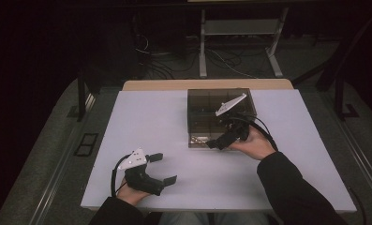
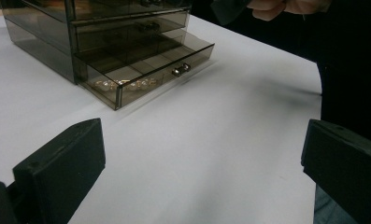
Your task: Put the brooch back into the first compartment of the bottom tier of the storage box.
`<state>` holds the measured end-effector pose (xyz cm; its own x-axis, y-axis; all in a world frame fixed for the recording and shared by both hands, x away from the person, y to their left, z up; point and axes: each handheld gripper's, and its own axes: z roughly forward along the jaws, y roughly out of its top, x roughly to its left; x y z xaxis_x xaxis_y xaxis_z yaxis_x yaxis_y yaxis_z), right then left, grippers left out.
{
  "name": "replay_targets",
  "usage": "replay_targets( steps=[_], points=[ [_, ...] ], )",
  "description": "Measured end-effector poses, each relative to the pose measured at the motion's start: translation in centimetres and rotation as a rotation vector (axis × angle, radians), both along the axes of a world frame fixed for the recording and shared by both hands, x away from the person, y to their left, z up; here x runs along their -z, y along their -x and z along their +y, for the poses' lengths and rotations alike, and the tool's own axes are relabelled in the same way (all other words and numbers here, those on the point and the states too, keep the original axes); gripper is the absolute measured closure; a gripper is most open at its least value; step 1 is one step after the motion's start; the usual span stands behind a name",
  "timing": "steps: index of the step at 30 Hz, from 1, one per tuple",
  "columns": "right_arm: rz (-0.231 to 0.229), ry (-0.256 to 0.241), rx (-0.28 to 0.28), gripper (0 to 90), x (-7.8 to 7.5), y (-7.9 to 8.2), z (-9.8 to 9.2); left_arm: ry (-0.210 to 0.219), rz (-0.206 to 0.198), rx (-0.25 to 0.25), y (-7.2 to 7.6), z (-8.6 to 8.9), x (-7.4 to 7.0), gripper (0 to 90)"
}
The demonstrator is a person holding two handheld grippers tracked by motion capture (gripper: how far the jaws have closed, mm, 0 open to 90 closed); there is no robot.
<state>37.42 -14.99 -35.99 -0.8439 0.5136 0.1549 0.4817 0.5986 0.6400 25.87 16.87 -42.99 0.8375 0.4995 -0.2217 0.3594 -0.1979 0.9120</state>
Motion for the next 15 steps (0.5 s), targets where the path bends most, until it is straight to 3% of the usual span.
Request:
replay_targets(
  steps=[15],
  points=[
    [-0.016,-0.019,0.028,0.3,-0.5,2.0,-2.5,0.000,-0.001,-0.005,0.0,0.0,0.0,0.0]
  ],
)
